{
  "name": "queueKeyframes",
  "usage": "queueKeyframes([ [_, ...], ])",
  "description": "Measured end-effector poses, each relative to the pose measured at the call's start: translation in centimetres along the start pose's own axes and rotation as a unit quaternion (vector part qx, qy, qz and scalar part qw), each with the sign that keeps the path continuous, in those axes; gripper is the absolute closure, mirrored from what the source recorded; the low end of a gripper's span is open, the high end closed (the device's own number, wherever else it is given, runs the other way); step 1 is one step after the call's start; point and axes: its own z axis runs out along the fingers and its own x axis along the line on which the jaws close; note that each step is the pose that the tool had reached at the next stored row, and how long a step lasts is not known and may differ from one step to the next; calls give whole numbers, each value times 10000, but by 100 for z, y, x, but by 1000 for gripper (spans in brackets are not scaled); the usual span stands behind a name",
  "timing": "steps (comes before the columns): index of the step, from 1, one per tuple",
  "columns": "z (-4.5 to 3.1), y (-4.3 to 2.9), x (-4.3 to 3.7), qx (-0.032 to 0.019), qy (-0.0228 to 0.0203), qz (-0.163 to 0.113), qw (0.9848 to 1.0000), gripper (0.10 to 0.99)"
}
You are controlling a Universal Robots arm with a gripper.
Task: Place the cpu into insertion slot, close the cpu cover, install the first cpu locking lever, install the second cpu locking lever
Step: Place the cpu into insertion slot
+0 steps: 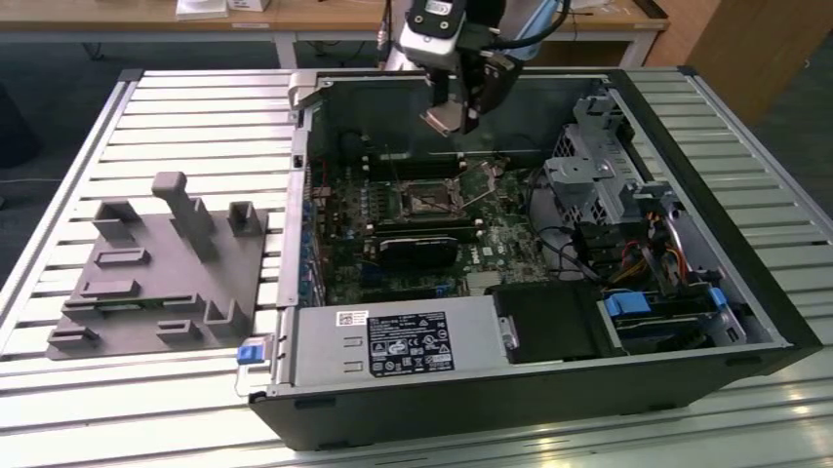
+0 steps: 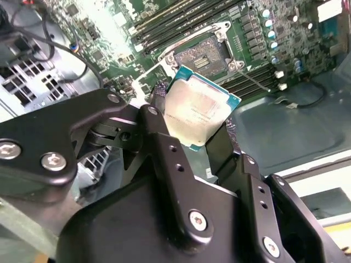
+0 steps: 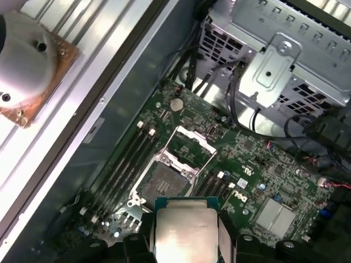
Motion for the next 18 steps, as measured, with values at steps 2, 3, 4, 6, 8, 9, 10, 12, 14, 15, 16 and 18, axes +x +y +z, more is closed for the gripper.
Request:
queueKeyframes([
  [2, 6, -1, 0, -2, -14, 150, 9999, 545],
  [3, 8, -1, 0, -3, -21, 224, 9997, 545],
  [4, 12, -1, 0, -5, -28, 304, 9995, 545],
  [6, 17, -2, 0, -7, -42, 456, 9990, 545],
  [8, 21, -2, 0, -10, -55, 609, 9981, 545],
  [9, 24, -2, 0, -11, -61, 684, 9976, 545],
  [10, 27, -2, 0, -13, -69, 768, 9970, 545],
  [12, 32, -3, -1, -16, -82, 921, 9957, 545],
  [14, 36, -3, -1, -18, -95, 1072, 9942, 545],
  [15, 38, -3, -1, -19, -102, 1146, 9934, 545],
  [16, 41, -4, -1, -21, -108, 1219, 9925, 545],
  [18, 45, -4, -1, -23, -121, 1360, 9906, 545],
])
